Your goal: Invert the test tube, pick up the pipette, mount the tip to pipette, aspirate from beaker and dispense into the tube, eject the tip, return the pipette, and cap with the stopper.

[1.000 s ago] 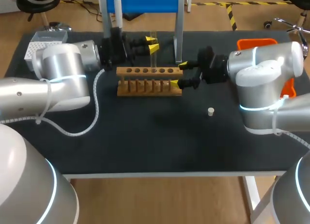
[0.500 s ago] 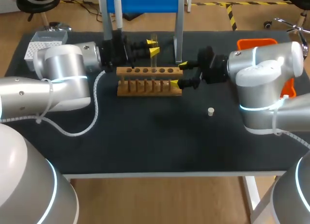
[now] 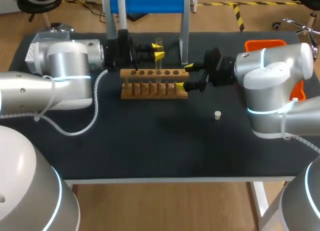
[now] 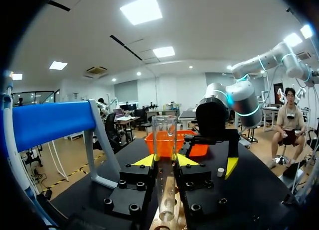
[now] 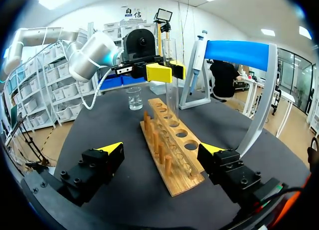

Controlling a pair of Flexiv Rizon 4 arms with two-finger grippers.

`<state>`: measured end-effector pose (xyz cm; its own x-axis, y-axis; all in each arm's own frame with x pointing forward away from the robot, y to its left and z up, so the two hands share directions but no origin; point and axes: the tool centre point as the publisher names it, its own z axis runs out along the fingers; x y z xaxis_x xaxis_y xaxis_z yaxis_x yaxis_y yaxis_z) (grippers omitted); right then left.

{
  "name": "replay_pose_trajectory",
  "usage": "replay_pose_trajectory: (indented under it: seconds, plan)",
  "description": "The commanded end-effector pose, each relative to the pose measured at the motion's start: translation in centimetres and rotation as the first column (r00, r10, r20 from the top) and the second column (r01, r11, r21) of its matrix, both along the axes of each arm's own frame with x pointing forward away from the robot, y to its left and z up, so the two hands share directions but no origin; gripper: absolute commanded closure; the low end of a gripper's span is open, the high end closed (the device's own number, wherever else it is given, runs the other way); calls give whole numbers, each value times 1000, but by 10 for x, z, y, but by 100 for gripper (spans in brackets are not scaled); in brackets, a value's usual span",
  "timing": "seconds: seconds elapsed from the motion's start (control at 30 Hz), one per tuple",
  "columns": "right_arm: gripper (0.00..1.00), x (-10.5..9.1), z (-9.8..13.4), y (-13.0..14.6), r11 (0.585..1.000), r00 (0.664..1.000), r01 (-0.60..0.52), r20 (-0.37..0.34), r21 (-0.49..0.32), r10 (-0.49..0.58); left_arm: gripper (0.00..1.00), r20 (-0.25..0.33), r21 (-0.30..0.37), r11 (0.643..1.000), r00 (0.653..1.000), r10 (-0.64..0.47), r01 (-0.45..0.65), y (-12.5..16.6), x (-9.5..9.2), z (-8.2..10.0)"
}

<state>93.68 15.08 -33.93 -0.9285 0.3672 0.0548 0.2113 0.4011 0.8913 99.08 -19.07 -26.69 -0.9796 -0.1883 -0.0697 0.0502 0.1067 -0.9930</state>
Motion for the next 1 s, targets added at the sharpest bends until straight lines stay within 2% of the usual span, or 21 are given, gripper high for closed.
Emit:
replay_pose_trajectory:
  seconds: [0.03,0.93,0.97,1.0]
  plan:
    - [0,0,1,0,1000,1000,-1,-2,-1,1,100,-3,0,1000,1000,-8,8,0,3,-3]
    - [0,0,1,0,1000,1000,-1,-2,-1,1,100,-23,-6,1000,1000,-14,14,3,7,-26]
    - [0,0,1,0,1000,1000,-1,-2,-1,1,91,-26,-4,1000,1000,-14,14,3,7,-26]
    - [0,0,1,0,1000,1000,-1,-2,-1,1,0,-27,0,1000,1000,-12,12,3,7,-26]
